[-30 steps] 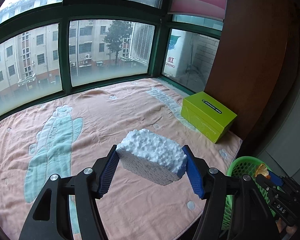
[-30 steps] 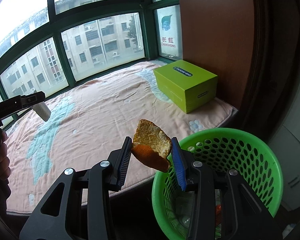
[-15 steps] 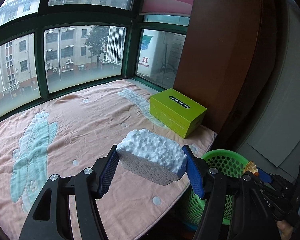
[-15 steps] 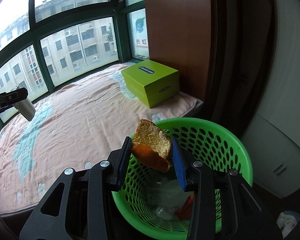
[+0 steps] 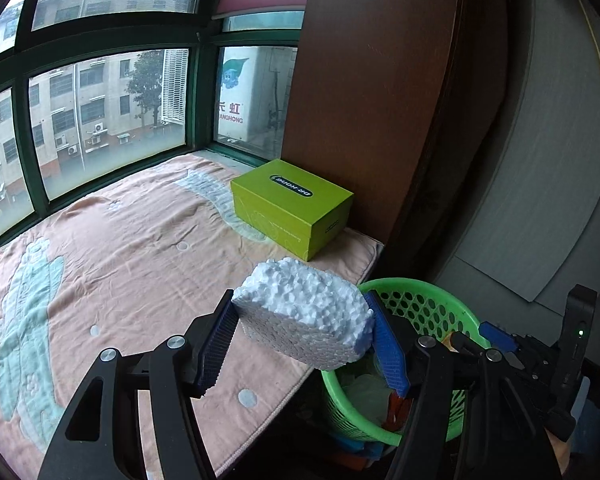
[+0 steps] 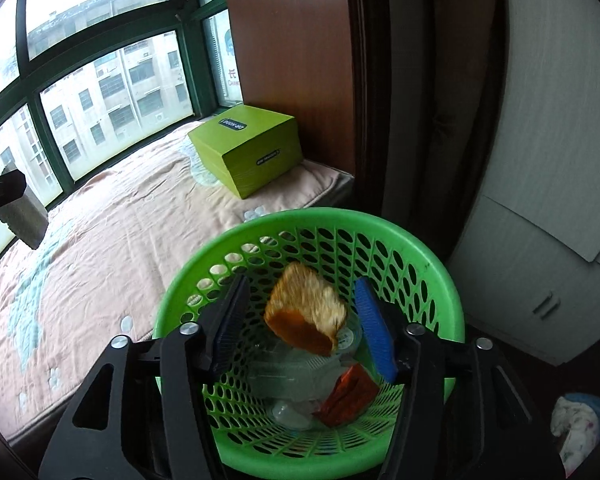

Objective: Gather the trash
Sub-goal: 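Carry the orange peel and foam block over the green basket and release both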

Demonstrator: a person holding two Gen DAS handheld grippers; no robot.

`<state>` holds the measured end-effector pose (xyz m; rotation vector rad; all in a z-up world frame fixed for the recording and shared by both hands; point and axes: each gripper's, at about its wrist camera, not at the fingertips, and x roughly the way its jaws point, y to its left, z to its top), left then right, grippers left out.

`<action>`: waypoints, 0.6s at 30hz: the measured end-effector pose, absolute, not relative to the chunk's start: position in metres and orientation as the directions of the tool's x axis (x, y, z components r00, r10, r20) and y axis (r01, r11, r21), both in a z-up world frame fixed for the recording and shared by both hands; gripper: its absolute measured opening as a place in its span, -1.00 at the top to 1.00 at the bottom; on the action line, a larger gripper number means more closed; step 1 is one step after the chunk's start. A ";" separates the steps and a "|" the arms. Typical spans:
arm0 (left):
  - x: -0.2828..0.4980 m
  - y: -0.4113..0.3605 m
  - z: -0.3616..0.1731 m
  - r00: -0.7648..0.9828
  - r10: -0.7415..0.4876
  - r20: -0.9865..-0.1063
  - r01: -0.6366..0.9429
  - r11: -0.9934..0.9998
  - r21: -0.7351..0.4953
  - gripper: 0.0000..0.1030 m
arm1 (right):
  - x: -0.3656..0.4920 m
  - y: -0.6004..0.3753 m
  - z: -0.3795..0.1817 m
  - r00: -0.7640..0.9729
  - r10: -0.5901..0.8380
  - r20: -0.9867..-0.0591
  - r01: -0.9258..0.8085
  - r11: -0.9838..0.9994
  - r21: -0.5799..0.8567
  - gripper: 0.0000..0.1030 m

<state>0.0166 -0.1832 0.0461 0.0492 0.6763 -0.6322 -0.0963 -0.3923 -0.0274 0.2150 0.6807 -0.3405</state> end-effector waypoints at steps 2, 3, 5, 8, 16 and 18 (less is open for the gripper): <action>0.016 -0.190 0.043 0.590 -0.535 -0.605 0.571 0.806 -0.156 -0.20 | -0.099 -0.396 -0.026 0.727 -0.239 -0.644 0.382 0.920 0.089 -0.12; 0.016 -0.194 0.042 0.582 -0.539 -0.609 0.577 0.802 -0.157 -0.20 | -0.101 -0.397 -0.026 0.727 -0.241 -0.643 0.386 0.918 0.094 -0.12; 0.014 -0.201 0.039 0.571 -0.544 -0.615 0.587 0.794 -0.157 -0.20 | -0.105 -0.400 -0.024 0.730 -0.247 -0.638 0.395 0.914 0.098 -0.12; 0.012 -0.213 0.035 0.551 -0.552 -0.625 0.606 0.780 -0.155 -0.20 | -0.112 -0.404 -0.021 0.734 -0.257 -0.629 0.406 0.908 0.102 -0.13; 0.007 -0.240 0.023 0.495 -0.576 -0.651 0.644 0.746 -0.169 -0.21 | -0.126 -0.411 -0.014 0.739 -0.291 -0.608 0.435 0.895 0.100 -0.25; 0.005 -0.245 0.021 0.483 -0.582 -0.654 0.655 0.736 -0.171 -0.21 | -0.128 -0.412 -0.014 0.739 -0.294 -0.606 0.438 0.893 0.101 -0.28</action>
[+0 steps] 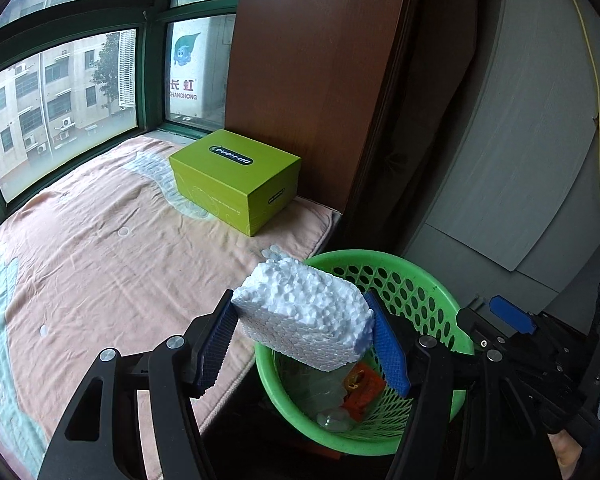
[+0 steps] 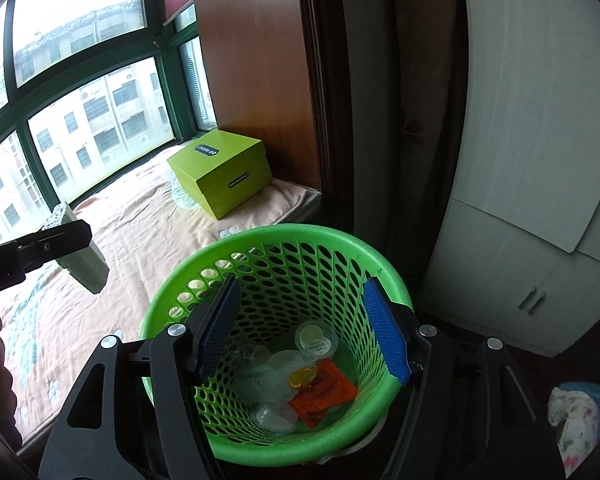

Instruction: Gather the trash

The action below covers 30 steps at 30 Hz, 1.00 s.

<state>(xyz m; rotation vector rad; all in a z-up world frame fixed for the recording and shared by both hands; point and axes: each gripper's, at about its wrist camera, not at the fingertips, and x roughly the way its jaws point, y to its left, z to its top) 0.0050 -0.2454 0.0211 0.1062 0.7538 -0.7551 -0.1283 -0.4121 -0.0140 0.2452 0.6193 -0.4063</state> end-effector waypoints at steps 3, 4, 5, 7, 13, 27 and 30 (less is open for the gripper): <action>0.004 -0.253 0.019 0.468 -0.590 -0.657 0.667 0.724 -0.175 -0.21 | -0.131 -0.413 -0.013 0.741 -0.298 -0.601 0.442 0.891 0.103 -0.31; 0.003 -0.255 0.019 0.464 -0.594 -0.657 0.671 0.720 -0.177 -0.21 | -0.132 -0.414 -0.013 0.742 -0.298 -0.601 0.443 0.890 0.105 -0.32; 0.003 -0.257 0.018 0.461 -0.596 -0.657 0.674 0.717 -0.178 -0.21 | -0.133 -0.414 -0.013 0.742 -0.299 -0.600 0.444 0.890 0.106 -0.32; 0.003 -0.262 0.016 0.451 -0.603 -0.658 0.681 0.709 -0.184 -0.21 | -0.134 -0.415 -0.014 0.740 -0.304 -0.600 0.449 0.887 0.105 -0.33; 0.005 -0.272 0.007 0.412 -0.617 -0.671 0.685 0.695 -0.218 -0.29 | -0.138 -0.418 -0.016 0.734 -0.304 -0.607 0.457 0.882 0.111 -0.33; 0.010 -0.237 0.015 0.493 -0.570 -0.657 0.623 0.758 -0.190 -0.70 | -0.128 -0.400 -0.014 0.757 -0.248 -0.605 0.393 0.912 0.118 -0.42; 0.015 -0.222 0.018 0.524 -0.539 -0.659 0.588 0.789 -0.178 -0.71 | -0.122 -0.392 -0.011 0.767 -0.227 -0.600 0.367 0.922 0.121 -0.48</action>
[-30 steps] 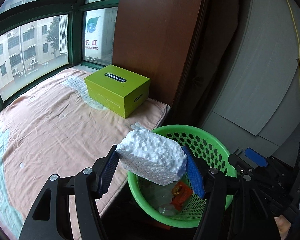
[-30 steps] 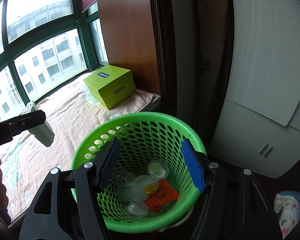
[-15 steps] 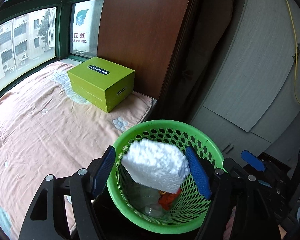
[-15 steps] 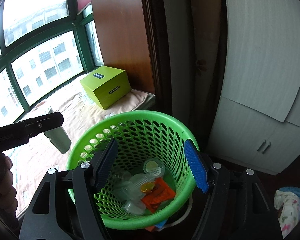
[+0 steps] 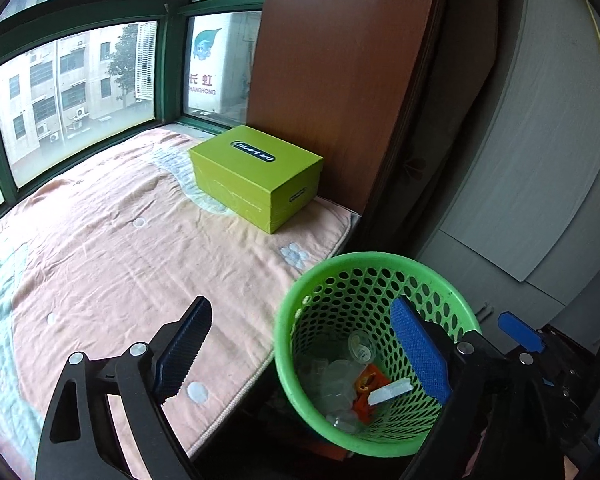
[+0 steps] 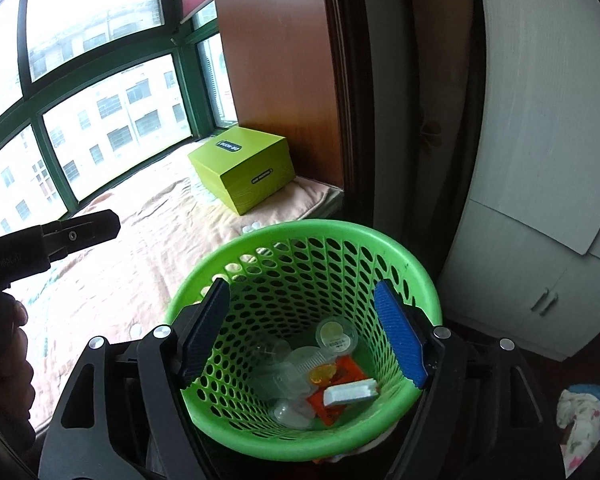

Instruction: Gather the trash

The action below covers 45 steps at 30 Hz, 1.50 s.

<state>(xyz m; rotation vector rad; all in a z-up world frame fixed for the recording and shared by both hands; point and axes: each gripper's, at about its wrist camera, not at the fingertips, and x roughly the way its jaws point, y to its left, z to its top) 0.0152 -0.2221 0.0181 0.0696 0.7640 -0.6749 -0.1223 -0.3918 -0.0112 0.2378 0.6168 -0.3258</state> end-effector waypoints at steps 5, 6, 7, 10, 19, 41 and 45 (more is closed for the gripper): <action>0.024 -0.195 0.023 0.577 -0.485 -0.658 0.519 0.839 -0.163 -0.80 | -0.109 -0.377 -0.006 0.784 -0.191 -0.590 0.321 0.939 0.122 -0.50; 0.026 -0.191 0.024 0.588 -0.470 -0.658 0.505 0.849 -0.155 -0.81 | -0.107 -0.374 -0.004 0.788 -0.185 -0.587 0.312 0.942 0.122 -0.51; 0.027 -0.186 0.025 0.600 -0.455 -0.658 0.492 0.858 -0.145 -0.81 | -0.105 -0.371 -0.003 0.793 -0.178 -0.583 0.303 0.945 0.124 -0.57; 0.031 -0.170 0.028 0.626 -0.420 -0.656 0.454 0.881 -0.131 -0.82 | -0.098 -0.362 0.003 0.808 -0.155 -0.568 0.274 0.953 0.130 -0.64; 0.036 -0.117 0.038 0.701 -0.333 -0.631 0.340 0.933 -0.114 -0.83 | -0.073 -0.332 0.016 0.833 -0.076 -0.549 0.182 0.973 0.142 -0.71; 0.028 -0.009 0.051 0.789 -0.095 -0.607 0.073 0.995 -0.061 -0.85 | -0.034 -0.258 0.034 0.860 0.065 -0.506 0.010 0.990 0.143 -0.78; 0.022 0.005 0.049 0.793 -0.067 -0.606 0.028 0.997 -0.075 -0.85 | -0.033 -0.249 0.032 0.858 0.070 -0.510 -0.001 0.991 0.134 -0.81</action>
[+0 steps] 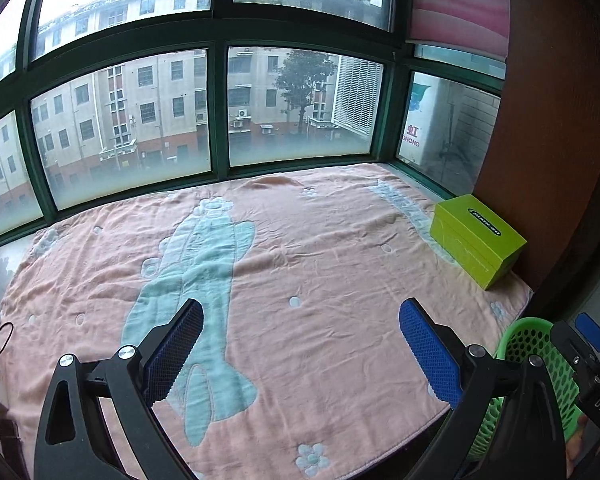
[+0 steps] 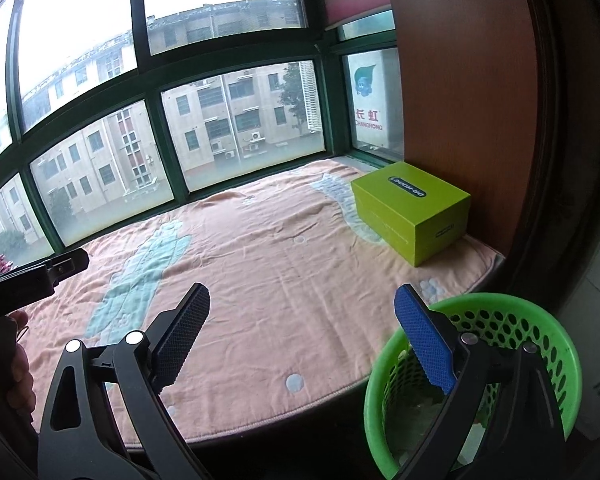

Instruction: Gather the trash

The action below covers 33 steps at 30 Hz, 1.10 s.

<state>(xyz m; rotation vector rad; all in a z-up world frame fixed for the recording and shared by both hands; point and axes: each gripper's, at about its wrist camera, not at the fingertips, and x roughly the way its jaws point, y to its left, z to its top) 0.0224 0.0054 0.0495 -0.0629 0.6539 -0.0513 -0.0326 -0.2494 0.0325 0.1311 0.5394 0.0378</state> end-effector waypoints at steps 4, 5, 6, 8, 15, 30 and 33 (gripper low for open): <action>0.018 0.012 0.047 0.795 -0.045 -0.605 0.000 0.997 -0.075 -0.85 | -0.034 -0.243 0.032 0.860 0.064 -0.506 -0.006 0.993 0.114 -0.81; 0.017 0.012 0.047 0.796 -0.039 -0.604 -0.005 0.997 -0.071 -0.85 | -0.034 -0.243 0.032 0.860 0.064 -0.506 -0.007 0.993 0.114 -0.81; 0.015 0.013 0.046 0.796 -0.033 -0.605 -0.010 0.998 -0.067 -0.85 | -0.034 -0.243 0.032 0.860 0.064 -0.506 -0.007 0.994 0.114 -0.82; 0.013 0.014 0.043 0.792 -0.032 -0.610 -0.012 0.998 -0.068 -0.85 | -0.034 -0.243 0.031 0.859 0.062 -0.509 -0.005 0.994 0.113 -0.83; 0.010 0.010 0.037 0.785 -0.014 -0.619 -0.021 0.999 -0.048 -0.85 | -0.034 -0.243 0.028 0.851 0.063 -0.521 -0.002 0.993 0.116 -0.84; 0.010 0.001 0.029 0.772 -0.006 -0.636 -0.012 1.000 -0.023 -0.85 | -0.036 -0.247 0.027 0.844 0.052 -0.534 0.016 0.992 0.122 -0.84; 0.010 0.001 0.029 0.772 -0.004 -0.635 -0.015 1.000 -0.024 -0.85 | -0.035 -0.248 0.026 0.842 0.052 -0.537 0.016 0.992 0.121 -0.84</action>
